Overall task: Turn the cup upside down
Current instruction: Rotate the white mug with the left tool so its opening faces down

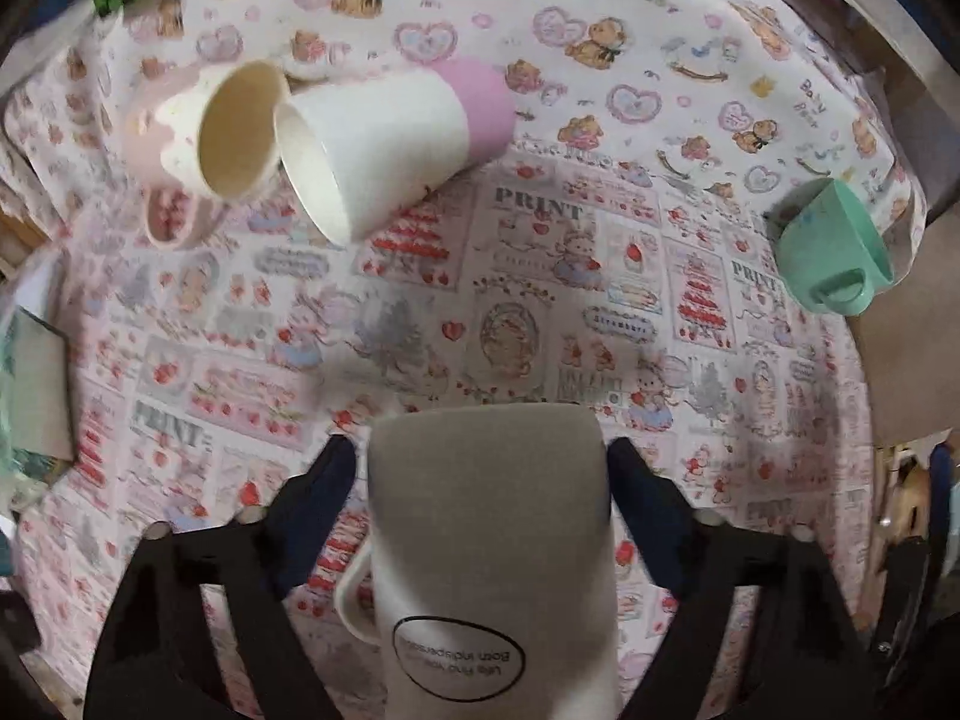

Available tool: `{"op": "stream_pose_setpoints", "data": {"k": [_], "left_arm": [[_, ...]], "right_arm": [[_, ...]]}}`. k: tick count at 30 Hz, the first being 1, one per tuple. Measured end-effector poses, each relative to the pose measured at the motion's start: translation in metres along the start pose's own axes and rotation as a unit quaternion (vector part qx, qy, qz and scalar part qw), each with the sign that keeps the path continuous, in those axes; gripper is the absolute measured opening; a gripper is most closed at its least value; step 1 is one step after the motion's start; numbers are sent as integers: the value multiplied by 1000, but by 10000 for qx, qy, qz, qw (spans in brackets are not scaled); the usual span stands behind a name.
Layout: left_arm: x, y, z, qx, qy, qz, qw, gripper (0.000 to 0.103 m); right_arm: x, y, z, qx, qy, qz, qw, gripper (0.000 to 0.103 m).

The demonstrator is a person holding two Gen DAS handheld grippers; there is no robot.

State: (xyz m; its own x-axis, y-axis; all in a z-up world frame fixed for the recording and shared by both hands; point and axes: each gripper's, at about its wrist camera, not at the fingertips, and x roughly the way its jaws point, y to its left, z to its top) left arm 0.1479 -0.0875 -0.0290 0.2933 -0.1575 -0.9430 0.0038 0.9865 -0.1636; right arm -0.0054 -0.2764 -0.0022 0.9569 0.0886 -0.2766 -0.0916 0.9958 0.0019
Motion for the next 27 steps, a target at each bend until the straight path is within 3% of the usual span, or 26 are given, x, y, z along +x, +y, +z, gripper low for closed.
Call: {"op": "stream_pose_setpoints", "data": {"k": [6,13,20,22,27], "left_arm": [[-4,-1,0,67,-19,-88,9999,77],[-65,-14,-16,538,-1176,144,9915,76],[-90,-28,-27,1098,-1947,767,9717,76],[-86,-34,-27,1265,-1970,881,9682,76],[-78,-37,-25,1285,-1882,765,9707,76]], "right_arm": [[0,-2,0,41,1,-10,10000,103],[0,-2,0,39,9,-27,10000,103],[0,-1,1,24,14,-38,10000,103],[0,-1,1,23,16,-40,10000,103],[1,-2,1,29,15,-47,10000,103]]}}
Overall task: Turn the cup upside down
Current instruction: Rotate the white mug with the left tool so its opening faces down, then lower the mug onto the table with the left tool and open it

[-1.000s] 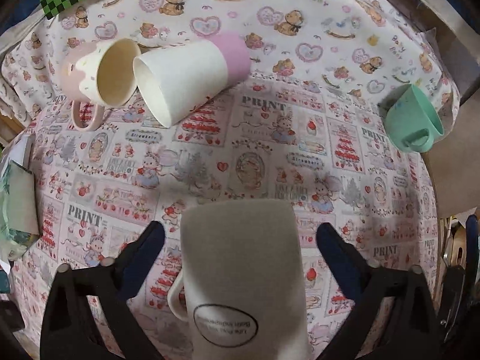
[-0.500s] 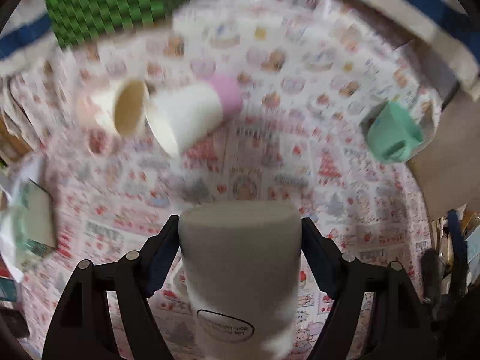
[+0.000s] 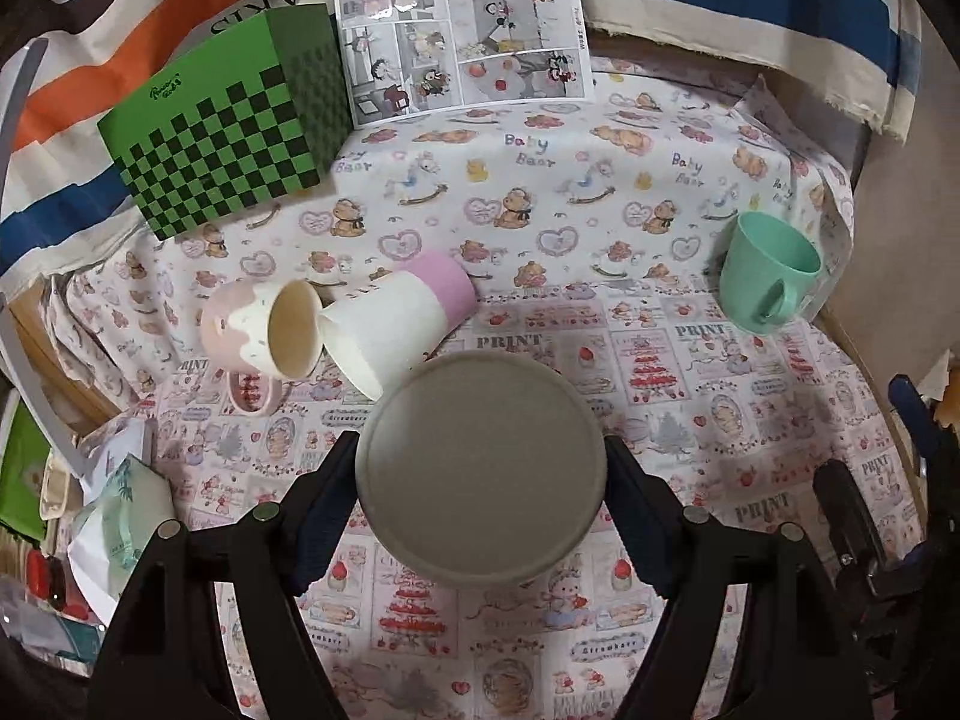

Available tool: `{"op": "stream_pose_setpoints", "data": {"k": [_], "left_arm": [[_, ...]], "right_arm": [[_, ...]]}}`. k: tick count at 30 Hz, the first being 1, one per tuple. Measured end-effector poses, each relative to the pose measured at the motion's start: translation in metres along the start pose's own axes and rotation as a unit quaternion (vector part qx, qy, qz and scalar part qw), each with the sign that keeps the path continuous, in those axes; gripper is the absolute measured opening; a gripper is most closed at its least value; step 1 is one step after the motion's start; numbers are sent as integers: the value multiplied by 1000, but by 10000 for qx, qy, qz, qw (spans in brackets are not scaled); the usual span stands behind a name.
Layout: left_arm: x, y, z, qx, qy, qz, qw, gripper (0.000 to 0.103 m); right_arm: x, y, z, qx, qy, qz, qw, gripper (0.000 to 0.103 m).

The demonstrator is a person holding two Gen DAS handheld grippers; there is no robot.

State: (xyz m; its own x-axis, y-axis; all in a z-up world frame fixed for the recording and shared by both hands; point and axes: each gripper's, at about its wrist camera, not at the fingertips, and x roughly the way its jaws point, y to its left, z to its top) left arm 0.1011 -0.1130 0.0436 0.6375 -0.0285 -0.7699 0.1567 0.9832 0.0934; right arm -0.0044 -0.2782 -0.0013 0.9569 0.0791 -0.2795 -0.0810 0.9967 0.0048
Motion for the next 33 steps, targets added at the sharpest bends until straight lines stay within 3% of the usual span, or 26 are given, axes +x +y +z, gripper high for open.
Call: {"op": "stream_pose_setpoints", "data": {"k": [7,16,18,21,26,31,33], "left_arm": [[18,3,-6,-151,22,-392,9991,76],[24,3,-12,-32,-456,-574,9973,77],[19,4,-15,-12,-655,-748,9950,91],[1,11,-17,-110,-1002,-1133,9884,96],[-43,33,-36,-6,-2267,-1042,9684,103],[-58,70,-59,-412,-2596,-1121,9583,103],[-60,84,-70,-550,-2761,-971,9546,103]], "right_arm": [[0,-2,0,3,4,7,10000,103],[1,-2,0,-4,20,12,10000,103],[0,-3,0,-6,16,19,10000,103],[0,-2,0,-18,21,39,10000,103],[-2,4,-1,-122,-52,47,9999,103],[-2,6,0,-189,-44,143,9997,103],[-1,6,0,-195,-21,180,9996,103]]}}
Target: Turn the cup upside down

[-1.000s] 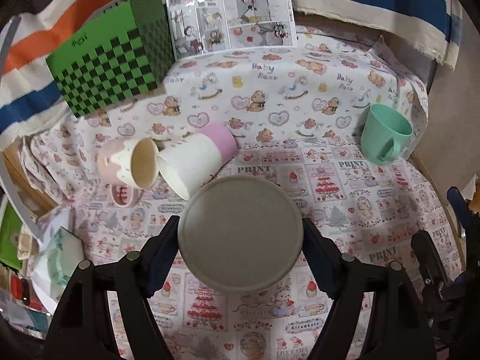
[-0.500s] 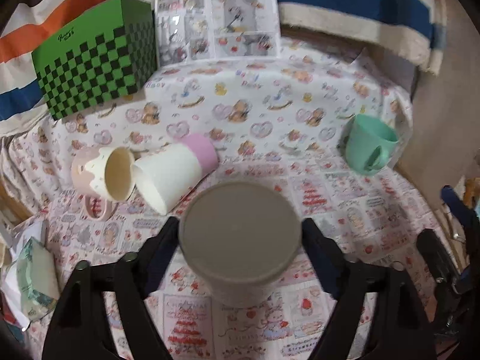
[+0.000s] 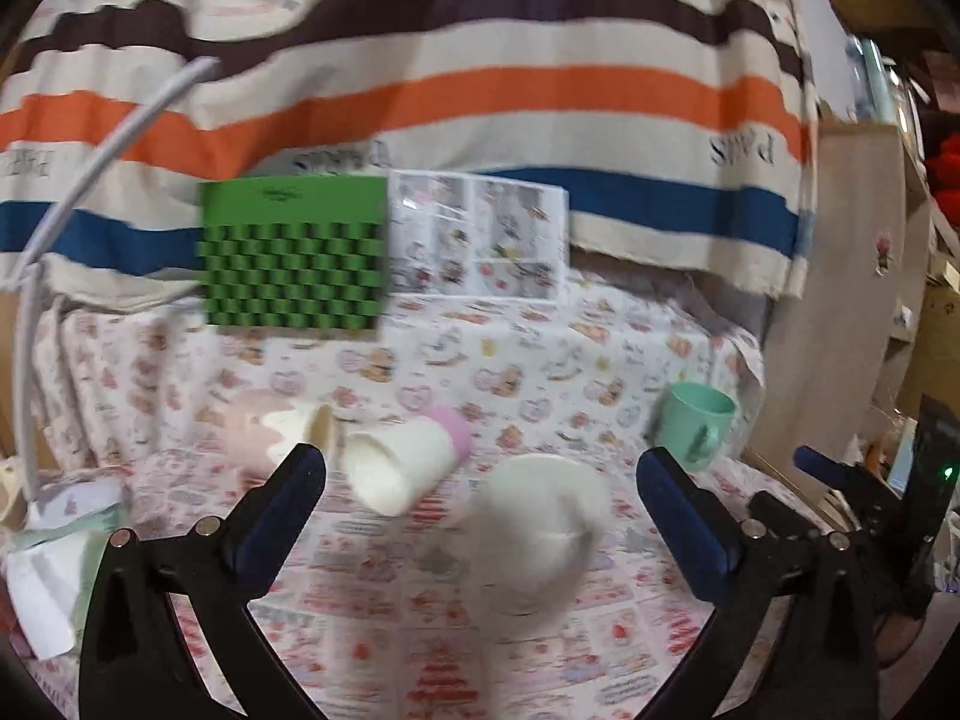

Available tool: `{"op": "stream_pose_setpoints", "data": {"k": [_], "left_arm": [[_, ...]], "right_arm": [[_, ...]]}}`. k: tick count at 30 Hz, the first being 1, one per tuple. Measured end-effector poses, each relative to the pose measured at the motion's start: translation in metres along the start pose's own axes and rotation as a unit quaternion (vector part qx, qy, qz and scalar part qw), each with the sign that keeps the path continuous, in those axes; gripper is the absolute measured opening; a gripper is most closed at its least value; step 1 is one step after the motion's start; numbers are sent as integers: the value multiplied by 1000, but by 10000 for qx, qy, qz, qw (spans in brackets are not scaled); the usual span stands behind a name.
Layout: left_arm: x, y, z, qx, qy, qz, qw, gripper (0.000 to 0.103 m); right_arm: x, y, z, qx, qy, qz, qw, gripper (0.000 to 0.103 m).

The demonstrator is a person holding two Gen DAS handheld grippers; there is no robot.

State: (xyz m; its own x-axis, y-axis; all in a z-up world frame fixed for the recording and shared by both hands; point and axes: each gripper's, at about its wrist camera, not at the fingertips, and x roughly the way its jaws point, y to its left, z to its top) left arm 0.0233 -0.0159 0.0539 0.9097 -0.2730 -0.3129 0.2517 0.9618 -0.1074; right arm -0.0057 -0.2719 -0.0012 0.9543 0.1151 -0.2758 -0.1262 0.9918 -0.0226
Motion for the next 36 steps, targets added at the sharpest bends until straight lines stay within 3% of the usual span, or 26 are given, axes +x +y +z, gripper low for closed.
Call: {"op": "stream_pose_setpoints", "data": {"k": [3,8,20,32,36], "left_arm": [[-6,12,-12,161,-104,434,9989,103],[-11,22,-36,331,-62,599,9976,103],[-26,10,-62,479,-493,956,9930,103],[-3,12,-70,348,108,1010,9942,103],[-2,15,-71,265,141,1042,9941,103]], "right_arm": [[0,2,0,-49,12,91,9999,103],[0,8,-1,-199,4,199,9996,103],[1,10,-1,-218,27,233,9995,103],[1,9,-1,-210,30,231,9995,103],[1,10,-1,-206,33,229,9995,103]]}}
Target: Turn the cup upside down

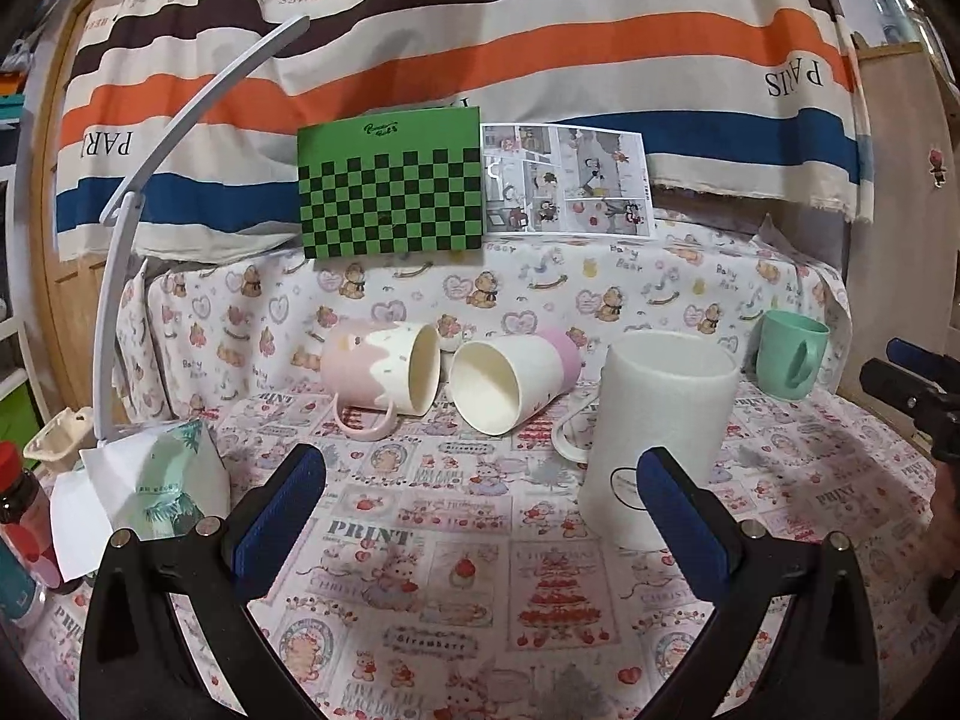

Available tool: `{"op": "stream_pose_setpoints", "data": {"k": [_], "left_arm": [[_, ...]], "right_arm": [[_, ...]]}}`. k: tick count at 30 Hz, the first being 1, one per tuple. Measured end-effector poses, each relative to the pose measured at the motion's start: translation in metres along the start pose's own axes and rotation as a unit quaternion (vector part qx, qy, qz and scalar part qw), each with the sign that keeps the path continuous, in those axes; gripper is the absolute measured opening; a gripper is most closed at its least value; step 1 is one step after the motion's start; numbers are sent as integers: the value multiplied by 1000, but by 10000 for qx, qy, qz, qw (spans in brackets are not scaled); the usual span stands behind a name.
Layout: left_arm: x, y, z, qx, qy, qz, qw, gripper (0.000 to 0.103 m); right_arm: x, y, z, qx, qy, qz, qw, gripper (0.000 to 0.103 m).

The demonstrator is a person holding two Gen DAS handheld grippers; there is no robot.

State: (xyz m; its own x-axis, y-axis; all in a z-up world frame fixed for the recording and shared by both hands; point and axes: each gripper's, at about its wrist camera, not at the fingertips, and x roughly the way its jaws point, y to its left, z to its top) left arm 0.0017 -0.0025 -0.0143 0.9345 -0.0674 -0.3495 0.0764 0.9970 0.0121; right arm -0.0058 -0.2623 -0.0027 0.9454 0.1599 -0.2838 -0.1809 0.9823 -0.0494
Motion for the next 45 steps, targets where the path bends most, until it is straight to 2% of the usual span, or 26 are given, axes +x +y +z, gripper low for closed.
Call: {"op": "stream_pose_setpoints", "data": {"k": [4,6,17,45], "left_arm": [[3,-1,0,34,50,93,9999,103],[-1,0,0,-25,-46,221,9997,103],[-20,-1,1,61,-512,293,9982,103],[-18,-2,0,100,-420,267,9987,103]], "right_arm": [[0,0,0,1,4,1,10000,103],[0,0,0,-5,-2,1,10000,103],[0,0,-1,8,-3,-28,10000,103],[0,0,-1,4,2,-27,10000,103]]}}
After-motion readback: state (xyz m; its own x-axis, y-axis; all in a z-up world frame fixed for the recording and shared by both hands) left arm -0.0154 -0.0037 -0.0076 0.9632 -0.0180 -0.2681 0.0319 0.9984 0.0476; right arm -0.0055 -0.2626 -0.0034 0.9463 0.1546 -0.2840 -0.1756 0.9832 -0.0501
